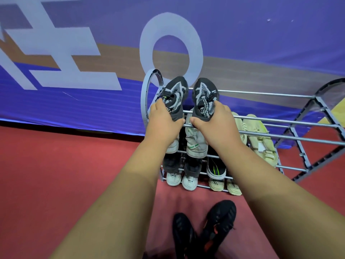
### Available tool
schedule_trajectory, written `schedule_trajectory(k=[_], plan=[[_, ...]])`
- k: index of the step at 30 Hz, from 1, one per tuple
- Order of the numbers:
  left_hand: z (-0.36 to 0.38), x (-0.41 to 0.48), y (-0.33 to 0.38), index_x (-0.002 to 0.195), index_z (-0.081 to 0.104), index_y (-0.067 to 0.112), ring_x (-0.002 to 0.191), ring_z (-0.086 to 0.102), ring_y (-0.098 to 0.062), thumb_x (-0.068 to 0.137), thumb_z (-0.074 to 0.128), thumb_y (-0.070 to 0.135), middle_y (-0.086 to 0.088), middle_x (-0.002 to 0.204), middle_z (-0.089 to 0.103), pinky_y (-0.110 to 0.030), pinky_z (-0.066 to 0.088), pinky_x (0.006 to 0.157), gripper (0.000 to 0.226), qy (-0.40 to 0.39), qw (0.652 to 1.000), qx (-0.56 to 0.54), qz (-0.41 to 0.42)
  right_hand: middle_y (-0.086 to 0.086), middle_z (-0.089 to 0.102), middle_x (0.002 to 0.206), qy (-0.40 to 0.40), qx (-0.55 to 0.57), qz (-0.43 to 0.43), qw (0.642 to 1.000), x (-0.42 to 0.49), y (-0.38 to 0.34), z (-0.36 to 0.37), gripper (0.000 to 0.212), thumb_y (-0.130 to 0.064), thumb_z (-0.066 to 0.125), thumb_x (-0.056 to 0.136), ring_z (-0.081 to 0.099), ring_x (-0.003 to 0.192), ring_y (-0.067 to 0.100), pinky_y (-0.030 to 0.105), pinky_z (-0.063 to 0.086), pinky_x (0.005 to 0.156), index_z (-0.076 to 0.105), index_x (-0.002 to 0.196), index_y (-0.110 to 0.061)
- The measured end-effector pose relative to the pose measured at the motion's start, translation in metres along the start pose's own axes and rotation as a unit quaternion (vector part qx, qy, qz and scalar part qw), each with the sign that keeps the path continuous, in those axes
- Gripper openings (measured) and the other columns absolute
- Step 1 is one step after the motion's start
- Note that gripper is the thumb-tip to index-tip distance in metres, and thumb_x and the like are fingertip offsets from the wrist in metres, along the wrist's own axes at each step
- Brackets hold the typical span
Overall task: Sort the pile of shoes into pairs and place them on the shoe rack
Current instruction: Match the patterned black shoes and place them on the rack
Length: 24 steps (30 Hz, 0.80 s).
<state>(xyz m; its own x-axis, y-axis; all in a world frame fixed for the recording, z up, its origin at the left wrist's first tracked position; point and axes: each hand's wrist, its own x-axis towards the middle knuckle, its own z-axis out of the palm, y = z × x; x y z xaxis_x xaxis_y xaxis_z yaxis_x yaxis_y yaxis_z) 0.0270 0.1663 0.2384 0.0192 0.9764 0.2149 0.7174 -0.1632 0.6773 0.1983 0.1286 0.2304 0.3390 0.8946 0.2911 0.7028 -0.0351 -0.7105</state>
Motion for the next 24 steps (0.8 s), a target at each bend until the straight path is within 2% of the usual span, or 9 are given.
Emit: schedule_trajectory(k=[5,9,14,17,22,24], plan=[[-0.003,-0.005,-0.003,0.153,0.033,0.018,0.138,0.042,-0.021,0.078,0.08,0.028,-0.003,0.147,0.041,-0.043,0.047,0.108,0.089,-0.002,1.0,-0.014,0.014,-0.005,0.066,0.11,-0.003,0.015,-0.014,1.0,-0.004,-0.003,0.003,0.054,-0.061,0.076,0.072,0.053,0.116,0.015,0.032,0.048,0.092,0.063,0.113,-0.027],[-0.006,-0.007,-0.005,0.155,0.032,0.016,0.14,0.042,-0.019,0.081,0.083,0.029,-0.002,0.151,0.04,-0.034,0.043,0.11,0.092,0.008,1.0,-0.022,0.012,-0.003,0.065,0.114,-0.005,0.014,-0.012,1.0,-0.003,-0.006,0.005,0.06,-0.065,0.076,0.073,0.052,0.118,0.016,0.035,0.05,0.097,0.062,0.116,-0.025],[-0.007,-0.009,-0.008,0.157,0.031,0.015,0.143,0.041,-0.02,0.081,0.083,0.033,-0.002,0.155,0.038,-0.038,0.043,0.113,0.094,0.002,1.0,-0.015,0.013,0.001,0.059,0.125,0.003,0.021,-0.013,1.0,-0.009,-0.01,0.005,0.062,-0.054,0.082,0.08,0.05,0.125,0.017,0.027,0.041,0.096,0.058,0.128,-0.022],[-0.011,-0.009,-0.007,0.156,0.032,0.017,0.14,0.043,-0.021,0.08,0.083,0.031,-0.004,0.152,0.041,-0.04,0.045,0.111,0.093,-0.007,1.0,-0.006,0.014,0.0,0.059,0.126,0.002,0.018,-0.027,0.999,-0.012,-0.012,0.002,0.062,-0.055,0.081,0.081,0.049,0.128,0.017,0.032,0.045,0.103,0.058,0.129,-0.023],[-0.021,-0.019,-0.006,0.143,0.041,0.013,0.127,0.051,-0.03,0.081,0.078,0.026,-0.008,0.139,0.046,-0.044,0.051,0.099,0.073,-0.031,0.999,0.033,0.014,0.002,0.058,0.128,-0.015,-0.048,-0.036,0.998,-0.022,-0.017,-0.009,0.07,-0.063,0.073,0.078,0.049,0.128,0.024,0.042,0.044,0.109,0.055,0.131,-0.019],[-0.028,-0.029,-0.006,0.135,0.044,0.009,0.123,0.051,-0.032,0.086,0.074,0.024,-0.01,0.134,0.047,-0.042,0.051,0.095,0.06,-0.048,0.995,0.081,0.021,0.006,0.055,0.135,-0.032,-0.064,-0.028,0.997,-0.033,-0.02,-0.017,0.072,-0.053,0.074,0.081,0.048,0.132,0.029,0.045,0.042,0.112,0.052,0.139,-0.015]])
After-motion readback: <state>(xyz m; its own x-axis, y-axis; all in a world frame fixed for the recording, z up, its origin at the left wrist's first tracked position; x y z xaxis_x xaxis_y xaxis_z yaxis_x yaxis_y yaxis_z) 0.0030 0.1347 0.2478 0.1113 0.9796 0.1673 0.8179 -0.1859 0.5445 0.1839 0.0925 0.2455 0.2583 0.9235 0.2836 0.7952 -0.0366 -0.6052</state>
